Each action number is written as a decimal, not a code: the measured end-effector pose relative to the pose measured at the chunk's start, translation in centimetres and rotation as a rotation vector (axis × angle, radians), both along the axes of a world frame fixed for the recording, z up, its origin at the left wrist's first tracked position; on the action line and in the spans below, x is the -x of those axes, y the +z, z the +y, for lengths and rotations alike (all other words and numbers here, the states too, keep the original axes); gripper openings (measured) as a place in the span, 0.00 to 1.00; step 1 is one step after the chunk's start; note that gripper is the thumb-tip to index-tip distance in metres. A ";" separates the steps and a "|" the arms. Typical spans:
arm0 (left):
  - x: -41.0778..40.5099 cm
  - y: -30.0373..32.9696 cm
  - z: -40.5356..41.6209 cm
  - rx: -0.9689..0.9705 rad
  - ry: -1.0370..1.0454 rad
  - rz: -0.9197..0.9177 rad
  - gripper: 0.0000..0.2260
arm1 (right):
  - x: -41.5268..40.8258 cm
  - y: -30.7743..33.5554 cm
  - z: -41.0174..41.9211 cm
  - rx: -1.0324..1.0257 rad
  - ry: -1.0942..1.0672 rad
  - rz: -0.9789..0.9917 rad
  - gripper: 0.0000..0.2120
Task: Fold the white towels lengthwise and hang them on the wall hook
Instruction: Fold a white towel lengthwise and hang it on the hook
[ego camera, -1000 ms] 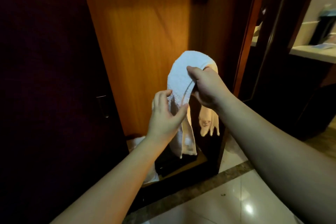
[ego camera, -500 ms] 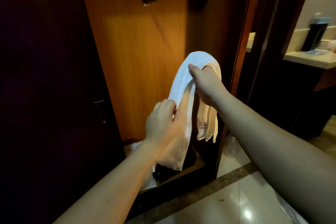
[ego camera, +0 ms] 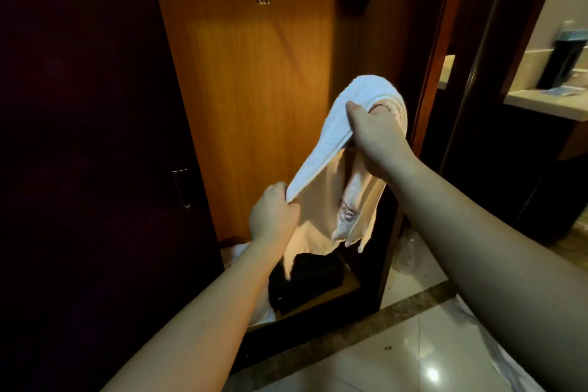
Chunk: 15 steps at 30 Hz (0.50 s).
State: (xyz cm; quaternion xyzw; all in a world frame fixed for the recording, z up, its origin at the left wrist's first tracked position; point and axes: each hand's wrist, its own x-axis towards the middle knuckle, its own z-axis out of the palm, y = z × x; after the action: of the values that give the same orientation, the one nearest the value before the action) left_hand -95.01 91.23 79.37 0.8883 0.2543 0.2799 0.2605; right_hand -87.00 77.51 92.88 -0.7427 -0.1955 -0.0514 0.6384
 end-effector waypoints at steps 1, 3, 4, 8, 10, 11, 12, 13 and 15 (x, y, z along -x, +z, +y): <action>0.2 -0.4 1.1 -0.051 0.024 0.041 0.06 | -0.7 -0.1 -0.4 -0.027 -0.013 0.012 0.25; 0.7 -1.0 3.2 -0.141 0.090 0.109 0.05 | -1.3 -0.2 -1.2 -0.074 -0.043 0.048 0.19; 1.0 -1.2 4.2 -0.174 0.123 0.117 0.05 | -1.6 -0.4 -1.5 -0.110 -0.056 0.077 0.15; 3.3 -1.1 7.0 -0.119 0.172 0.049 0.06 | -2.8 -1.7 -2.4 -0.257 -0.101 0.198 0.06; 4.4 -1.2 8.5 -0.070 0.162 0.008 0.08 | -3.7 -2.5 -2.7 -0.305 -0.111 0.260 0.05; 4.9 -1.2 9.0 -0.021 0.140 -0.014 0.08 | -4.1 -2.8 -2.9 -0.327 -0.110 0.282 0.06; 5.4 -0.9 9.5 0.058 0.104 -0.057 0.07 | -4.2 -2.9 -3.1 -0.356 -0.106 0.309 0.07; 6.0 -0.4 9.9 0.144 0.067 -0.129 0.08 | -4.4 -3.1 -3.2 -0.388 -0.101 0.335 0.09; 7.2 1.6 10.3 0.288 -0.003 -0.380 0.12 | -4.7 -3.0 -3.4 -0.466 -0.087 0.394 0.13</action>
State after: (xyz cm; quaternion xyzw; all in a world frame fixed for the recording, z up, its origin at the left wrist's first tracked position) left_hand -102.20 101.53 81.01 0.7737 0.2366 0.4026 0.4282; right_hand -82.29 74.13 89.91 -0.5794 -0.0189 0.0231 0.8145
